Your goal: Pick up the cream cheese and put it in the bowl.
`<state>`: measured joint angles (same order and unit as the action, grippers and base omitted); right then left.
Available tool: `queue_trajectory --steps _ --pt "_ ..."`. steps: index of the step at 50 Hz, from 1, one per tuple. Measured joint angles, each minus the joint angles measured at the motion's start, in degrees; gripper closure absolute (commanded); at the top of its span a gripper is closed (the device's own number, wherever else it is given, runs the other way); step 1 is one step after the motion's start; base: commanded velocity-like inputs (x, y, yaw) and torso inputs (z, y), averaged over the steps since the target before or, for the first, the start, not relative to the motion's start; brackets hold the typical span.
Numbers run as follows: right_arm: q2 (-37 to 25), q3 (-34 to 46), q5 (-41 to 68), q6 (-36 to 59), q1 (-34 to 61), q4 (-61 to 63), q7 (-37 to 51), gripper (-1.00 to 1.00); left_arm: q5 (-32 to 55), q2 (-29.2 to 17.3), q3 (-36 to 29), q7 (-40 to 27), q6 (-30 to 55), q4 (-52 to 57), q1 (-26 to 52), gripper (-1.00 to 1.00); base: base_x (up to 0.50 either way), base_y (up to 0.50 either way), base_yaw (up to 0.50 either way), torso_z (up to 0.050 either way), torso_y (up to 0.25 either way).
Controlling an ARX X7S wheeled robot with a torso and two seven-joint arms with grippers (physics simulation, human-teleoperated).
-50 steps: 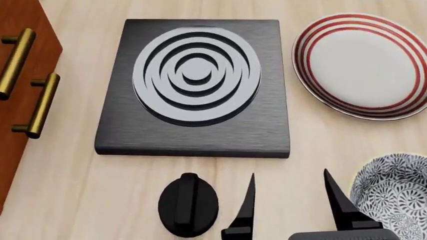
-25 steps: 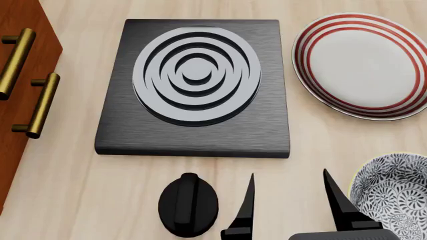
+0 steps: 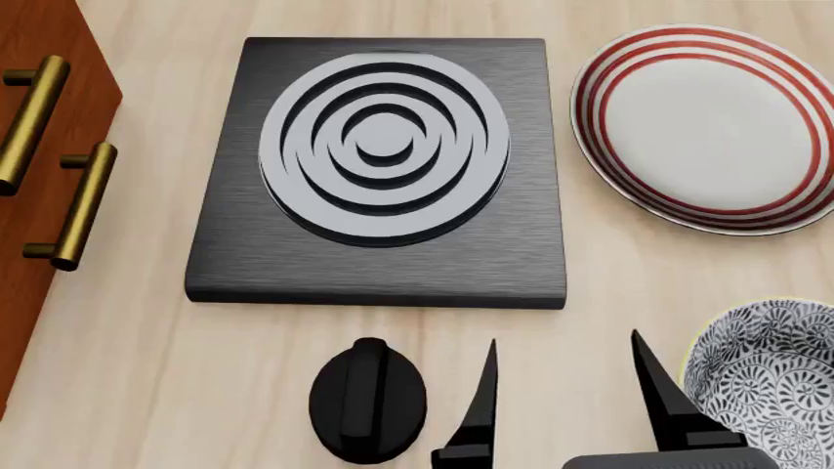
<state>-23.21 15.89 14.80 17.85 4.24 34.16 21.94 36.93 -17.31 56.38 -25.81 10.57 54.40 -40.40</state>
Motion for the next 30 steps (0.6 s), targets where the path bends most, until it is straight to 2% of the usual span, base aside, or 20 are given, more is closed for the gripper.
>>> queue_trajectory --steps 6,15,30 --pt "-0.07 0.00 0.01 -0.06 -0.04 0.05 0.14 -1.00 4.45 1.20 6.26 3.28 1.14 -1.23 -0.51 -1.00 0.00 0.00 0.00 0.000 0.000" --pt "-0.18 -0.06 0.11 -0.18 -0.06 0.08 0.32 -1.00 12.86 0.49 16.07 4.52 2.60 -4.53 -1.07 -1.00 0.00 0.00 0.00 0.000 0.000" --pt "-0.35 -0.05 0.28 -0.47 -0.11 -0.11 0.46 -1.00 17.58 -3.14 25.92 2.27 10.01 -7.47 -2.45 -1.00 0.00 0.00 0.00 0.000 0.000"
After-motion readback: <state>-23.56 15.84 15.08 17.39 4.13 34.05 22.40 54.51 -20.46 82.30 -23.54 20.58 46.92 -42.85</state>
